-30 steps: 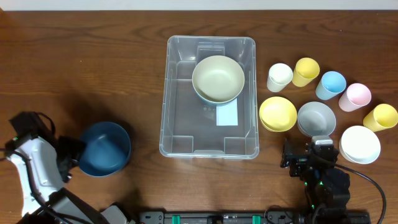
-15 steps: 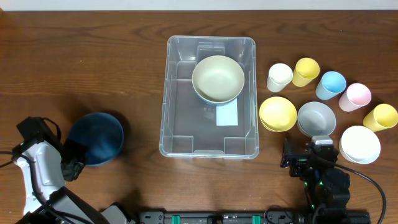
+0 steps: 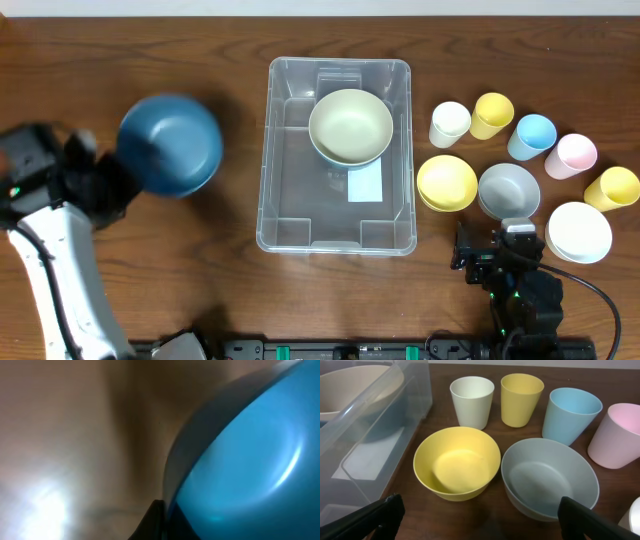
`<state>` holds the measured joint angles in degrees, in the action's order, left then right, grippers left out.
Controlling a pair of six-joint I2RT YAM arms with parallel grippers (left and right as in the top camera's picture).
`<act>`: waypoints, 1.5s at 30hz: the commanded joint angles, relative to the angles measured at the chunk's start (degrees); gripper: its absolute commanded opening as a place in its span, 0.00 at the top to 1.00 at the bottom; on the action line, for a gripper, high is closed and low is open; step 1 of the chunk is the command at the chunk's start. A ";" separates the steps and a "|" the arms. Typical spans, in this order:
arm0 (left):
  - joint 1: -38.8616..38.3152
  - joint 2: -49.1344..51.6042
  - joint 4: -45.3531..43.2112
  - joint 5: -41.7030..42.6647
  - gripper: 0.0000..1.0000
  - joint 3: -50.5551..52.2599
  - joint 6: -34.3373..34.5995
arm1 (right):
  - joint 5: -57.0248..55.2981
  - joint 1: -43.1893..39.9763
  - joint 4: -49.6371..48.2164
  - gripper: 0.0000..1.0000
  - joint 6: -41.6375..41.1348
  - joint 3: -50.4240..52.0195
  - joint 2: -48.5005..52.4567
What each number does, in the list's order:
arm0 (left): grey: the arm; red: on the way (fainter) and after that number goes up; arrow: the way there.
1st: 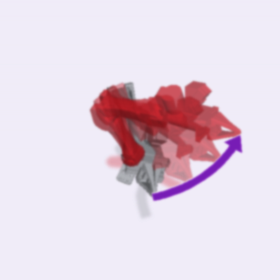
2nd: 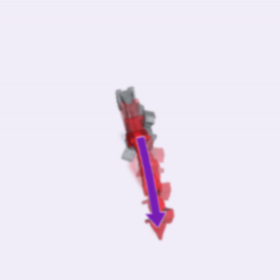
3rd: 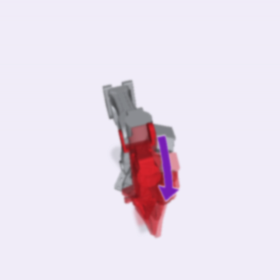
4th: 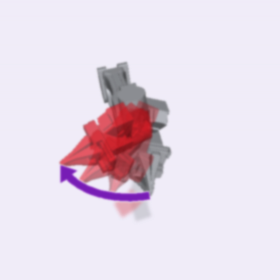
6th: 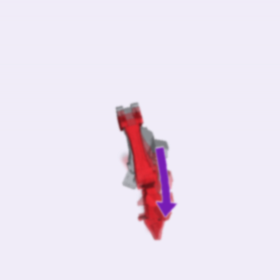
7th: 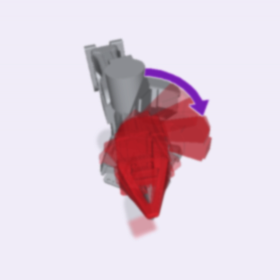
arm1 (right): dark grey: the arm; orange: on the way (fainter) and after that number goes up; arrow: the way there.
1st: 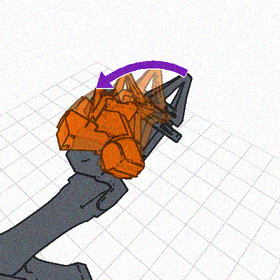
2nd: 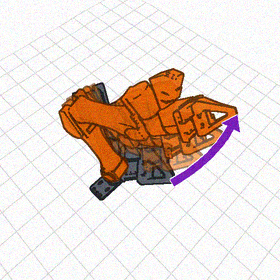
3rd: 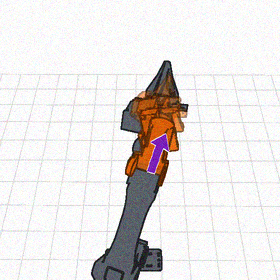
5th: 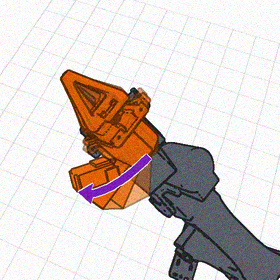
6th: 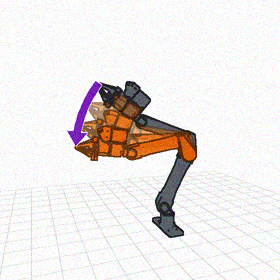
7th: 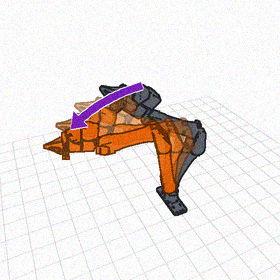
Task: Pack container
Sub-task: 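Grasp the second dark blue bowl rim with the left gripper, then lower the dark blue bowl into the bin, stacking it on the cream bowl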
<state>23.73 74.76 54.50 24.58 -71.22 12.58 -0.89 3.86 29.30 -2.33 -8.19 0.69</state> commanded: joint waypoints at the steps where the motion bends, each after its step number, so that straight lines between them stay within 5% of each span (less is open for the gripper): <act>1: -10.05 -2.60 -0.68 4.33 0.94 -5.57 -5.60 | -0.20 -0.48 0.04 0.01 -0.42 0.15 -0.35; 14: -40.85 6.97 -11.96 -8.02 0.94 -6.54 -3.32 | -0.20 -0.48 0.07 0.01 -0.42 0.15 -0.35; 17: -43.21 11.26 -13.33 -14.03 0.94 -6.54 -1.77 | -0.20 -0.48 0.07 0.01 -0.42 0.15 -0.35; 32: -44.72 22.23 -26.56 -10.67 0.94 -6.54 -1.51 | -0.20 -0.48 0.07 0.01 -0.42 0.15 -0.35; 34: -44.76 22.23 -26.29 -10.05 0.85 -6.54 -1.31 | -0.20 -0.48 0.07 0.01 -0.42 0.15 -0.35; 36: -44.76 22.01 -26.05 -8.37 0.56 -6.54 -1.31 | -0.20 -0.48 0.07 0.01 -0.42 0.15 -0.35; 38: -44.76 21.33 -24.87 -7.65 0.43 -6.62 -1.25 | -0.20 -0.48 0.07 0.01 -0.42 0.15 -0.35; 45: -45.90 18.82 -16.79 -7.67 0.47 -6.69 -0.92 | -0.17 -0.48 0.07 0.01 -0.42 0.15 -0.35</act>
<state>-21.12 95.66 36.32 16.25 -77.28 11.62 -0.91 3.86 29.30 -2.33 -8.19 0.69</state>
